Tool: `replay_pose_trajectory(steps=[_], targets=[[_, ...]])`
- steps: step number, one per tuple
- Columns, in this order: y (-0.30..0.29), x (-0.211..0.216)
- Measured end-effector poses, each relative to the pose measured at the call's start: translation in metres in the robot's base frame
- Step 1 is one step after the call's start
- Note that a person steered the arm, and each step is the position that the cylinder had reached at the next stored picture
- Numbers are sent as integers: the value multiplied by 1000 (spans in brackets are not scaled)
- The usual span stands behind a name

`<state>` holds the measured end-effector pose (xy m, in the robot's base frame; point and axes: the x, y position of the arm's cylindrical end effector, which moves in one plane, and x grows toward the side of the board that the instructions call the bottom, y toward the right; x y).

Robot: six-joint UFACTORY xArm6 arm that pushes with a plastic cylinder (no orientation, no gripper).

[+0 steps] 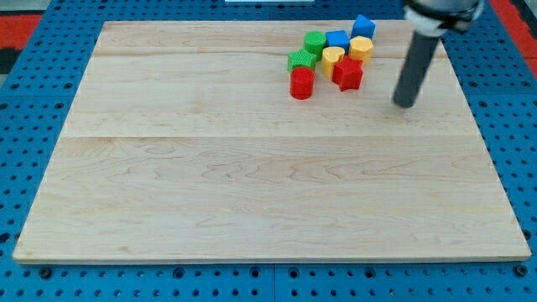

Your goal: Move the blue triangle group of the blocks

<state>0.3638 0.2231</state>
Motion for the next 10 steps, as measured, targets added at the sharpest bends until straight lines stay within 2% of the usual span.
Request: replay_pose_trajectory(steps=[1,2,5,7,8,10], targets=[[36,-35],[34,-61],[33,-72],[32,-130],[1,-160],[-54,-172]])
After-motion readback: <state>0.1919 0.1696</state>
